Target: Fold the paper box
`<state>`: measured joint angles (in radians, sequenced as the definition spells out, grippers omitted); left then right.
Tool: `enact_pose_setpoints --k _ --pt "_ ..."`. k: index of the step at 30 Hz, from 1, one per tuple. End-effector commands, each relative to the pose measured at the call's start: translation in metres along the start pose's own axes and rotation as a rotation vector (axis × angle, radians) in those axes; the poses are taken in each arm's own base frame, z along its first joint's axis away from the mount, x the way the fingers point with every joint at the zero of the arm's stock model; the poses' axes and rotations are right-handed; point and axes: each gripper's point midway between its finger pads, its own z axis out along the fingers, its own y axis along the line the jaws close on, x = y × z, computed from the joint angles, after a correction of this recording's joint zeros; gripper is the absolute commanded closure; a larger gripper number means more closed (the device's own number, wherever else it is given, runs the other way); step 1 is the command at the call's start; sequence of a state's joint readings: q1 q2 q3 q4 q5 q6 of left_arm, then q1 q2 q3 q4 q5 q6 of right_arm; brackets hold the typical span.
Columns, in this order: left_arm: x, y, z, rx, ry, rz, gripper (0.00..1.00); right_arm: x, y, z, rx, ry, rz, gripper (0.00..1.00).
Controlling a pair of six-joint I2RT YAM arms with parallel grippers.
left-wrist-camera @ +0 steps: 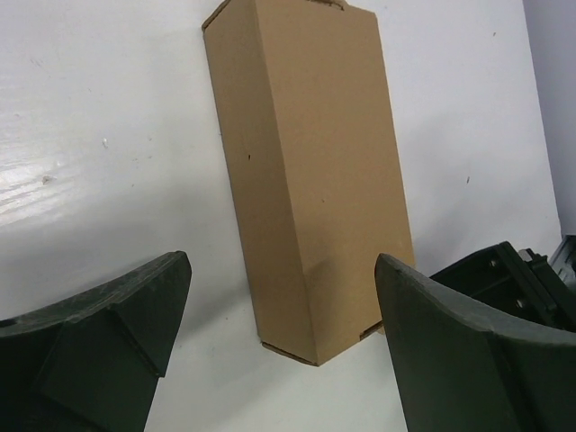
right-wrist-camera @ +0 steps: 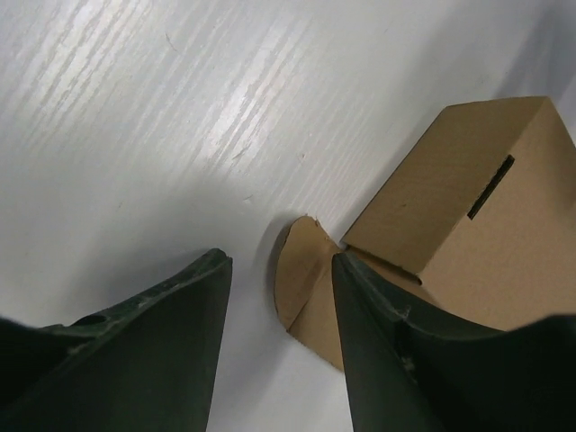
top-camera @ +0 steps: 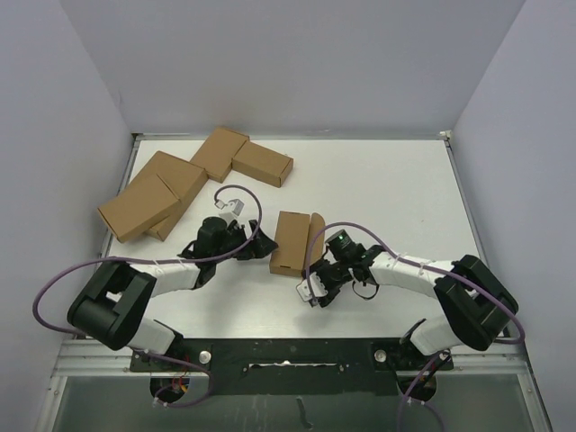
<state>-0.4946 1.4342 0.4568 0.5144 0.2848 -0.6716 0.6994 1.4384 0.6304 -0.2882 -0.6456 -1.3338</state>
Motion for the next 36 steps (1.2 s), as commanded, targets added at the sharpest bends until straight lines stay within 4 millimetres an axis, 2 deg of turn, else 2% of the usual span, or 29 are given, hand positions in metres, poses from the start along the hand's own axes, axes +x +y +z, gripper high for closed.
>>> enact_pose_setpoints --k 1,13,20,26,36 --pt "-0.024 -0.017 0.013 0.053 -0.074 0.029 0.17 0.004 -0.017 0.002 0.058 0.052 -0.039 0.52" --pt "-0.009 -0.006 0.029 0.028 -0.034 0.024 0.23 0.002 -0.021 0.001 0.078 0.051 -0.017 0.69" --pt "-0.003 -0.001 0.030 0.015 -0.020 0.019 0.27 0.000 -0.026 0.001 0.090 0.036 0.038 0.79" --pt "0.003 0.003 0.031 0.007 -0.006 0.010 0.32 0.002 -0.034 -0.007 0.117 0.007 0.133 0.89" --pt "0.008 0.005 0.032 0.007 0.008 0.001 0.37 0.001 -0.044 -0.017 0.137 -0.035 0.261 0.96"
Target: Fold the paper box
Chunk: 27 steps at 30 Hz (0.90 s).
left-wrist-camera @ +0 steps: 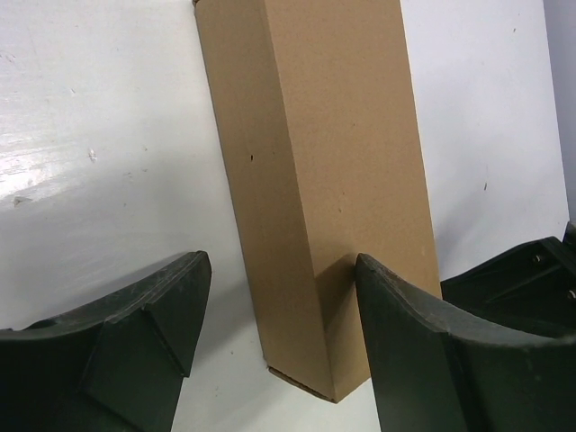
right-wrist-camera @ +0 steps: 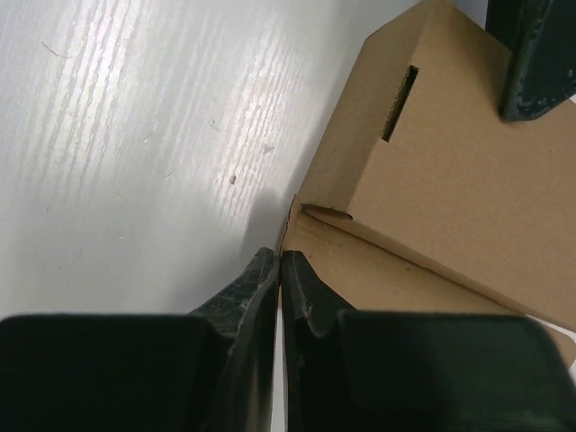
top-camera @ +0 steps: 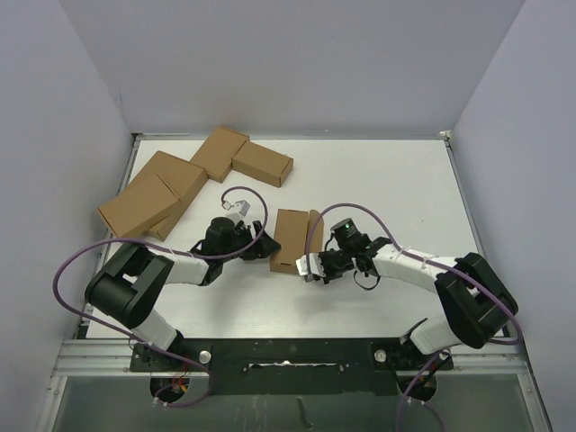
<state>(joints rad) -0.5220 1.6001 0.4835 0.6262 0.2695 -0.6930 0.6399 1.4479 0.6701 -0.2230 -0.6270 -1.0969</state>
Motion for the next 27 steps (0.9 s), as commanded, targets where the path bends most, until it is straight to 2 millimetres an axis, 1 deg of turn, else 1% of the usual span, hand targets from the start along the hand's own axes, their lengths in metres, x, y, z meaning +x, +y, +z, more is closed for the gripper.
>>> enact_pose_setpoints --k 1,6,14,22,27 --pt "-0.008 -0.005 0.006 0.018 -0.021 0.018 0.37 -0.015 -0.014 -0.002 0.011 -0.056 0.051 0.96" --pt "-0.006 -0.004 0.007 0.014 -0.018 0.016 0.38 -0.013 -0.016 -0.003 0.000 -0.043 0.108 0.98" --pt "-0.005 -0.002 0.008 0.006 -0.013 0.010 0.39 -0.003 -0.018 -0.002 -0.056 0.031 0.284 0.99" --pt "-0.005 0.000 0.007 -0.002 -0.015 0.008 0.39 0.002 -0.019 -0.010 -0.066 0.010 0.377 0.99" --pt "-0.004 0.001 0.008 -0.005 -0.009 0.004 0.40 0.001 -0.018 -0.009 -0.088 0.013 0.419 0.99"
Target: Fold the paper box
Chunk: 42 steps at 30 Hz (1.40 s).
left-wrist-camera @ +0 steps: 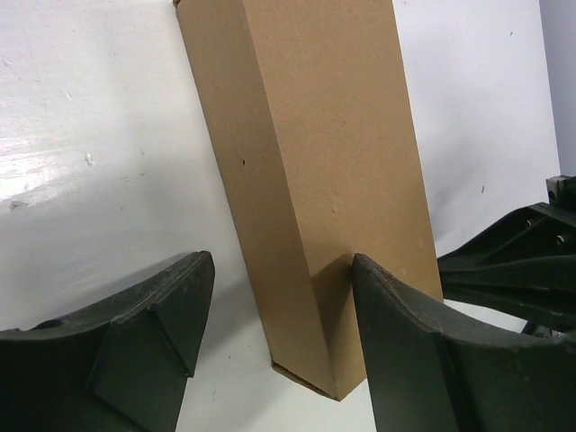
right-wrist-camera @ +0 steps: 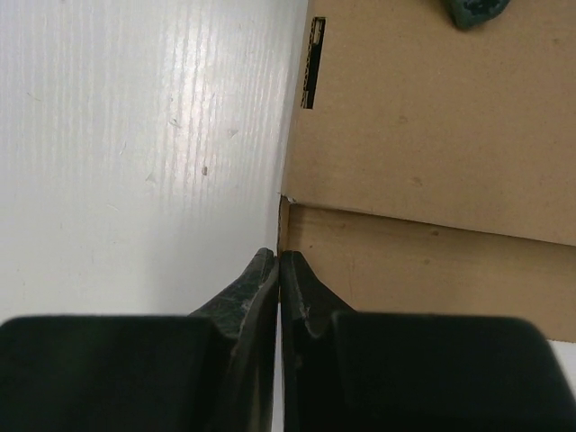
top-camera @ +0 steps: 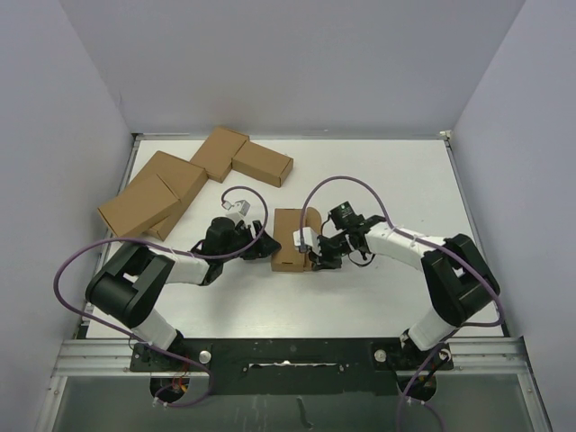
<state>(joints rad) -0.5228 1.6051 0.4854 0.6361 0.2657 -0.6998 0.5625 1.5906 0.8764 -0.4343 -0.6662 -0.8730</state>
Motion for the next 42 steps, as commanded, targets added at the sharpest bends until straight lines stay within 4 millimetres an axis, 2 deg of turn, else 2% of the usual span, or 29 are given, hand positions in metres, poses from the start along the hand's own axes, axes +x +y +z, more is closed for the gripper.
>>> enact_pose_setpoints --k 1,30,42 --pt "-0.002 0.002 0.007 -0.006 -0.003 0.008 0.40 -0.009 -0.001 -0.002 -0.027 -0.017 0.059 0.99" --pt "-0.001 0.004 0.010 -0.025 0.012 -0.013 0.44 -0.021 -0.003 0.000 -0.071 -0.048 0.265 1.00" --pt "0.005 -0.003 0.020 -0.017 0.041 -0.010 0.45 -0.045 -0.001 0.009 -0.070 -0.009 0.275 0.98"
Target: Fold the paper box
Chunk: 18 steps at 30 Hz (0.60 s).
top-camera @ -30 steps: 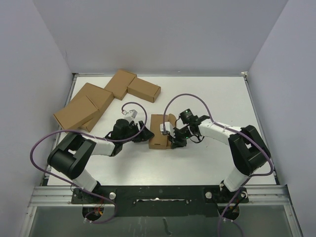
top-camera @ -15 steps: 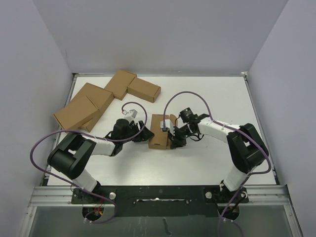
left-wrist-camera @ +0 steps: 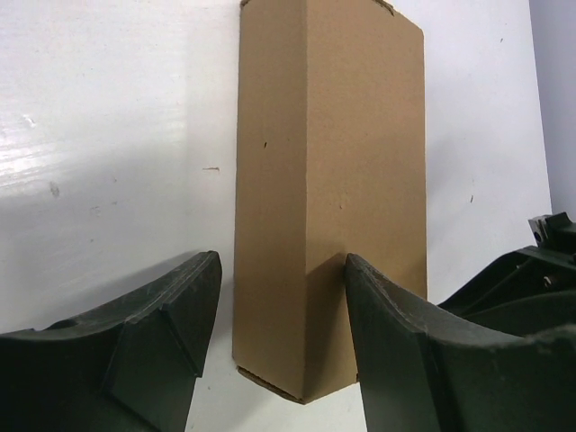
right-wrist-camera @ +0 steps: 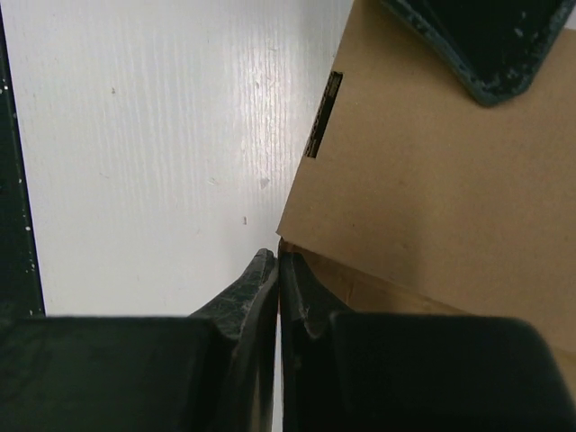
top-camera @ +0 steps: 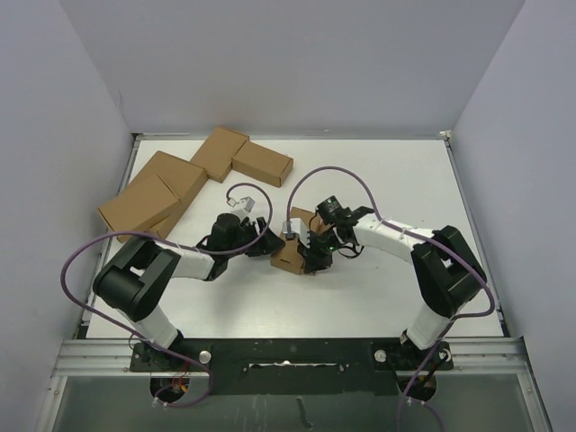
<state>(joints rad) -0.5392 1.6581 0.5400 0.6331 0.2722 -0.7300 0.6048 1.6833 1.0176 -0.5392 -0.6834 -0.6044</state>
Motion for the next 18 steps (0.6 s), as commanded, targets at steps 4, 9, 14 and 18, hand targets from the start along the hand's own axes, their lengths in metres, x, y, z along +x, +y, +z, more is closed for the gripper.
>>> enact_pose_setpoints --k 4,9,14,18 --pt "0.002 0.004 0.006 -0.029 0.021 0.027 0.44 -0.023 -0.001 -0.007 -0.023 -0.002 0.015 0.86" --pt "-0.017 -0.002 -0.001 -0.017 0.007 0.044 0.39 -0.027 0.004 -0.033 -0.036 -0.025 -0.064 0.61" --pt "-0.048 -0.014 -0.019 -0.016 -0.039 0.078 0.33 -0.034 0.001 -0.067 -0.008 -0.108 -0.103 0.52" --pt "-0.063 -0.024 -0.042 -0.025 -0.077 0.107 0.33 -0.037 -0.025 -0.094 0.092 -0.194 -0.014 0.53"
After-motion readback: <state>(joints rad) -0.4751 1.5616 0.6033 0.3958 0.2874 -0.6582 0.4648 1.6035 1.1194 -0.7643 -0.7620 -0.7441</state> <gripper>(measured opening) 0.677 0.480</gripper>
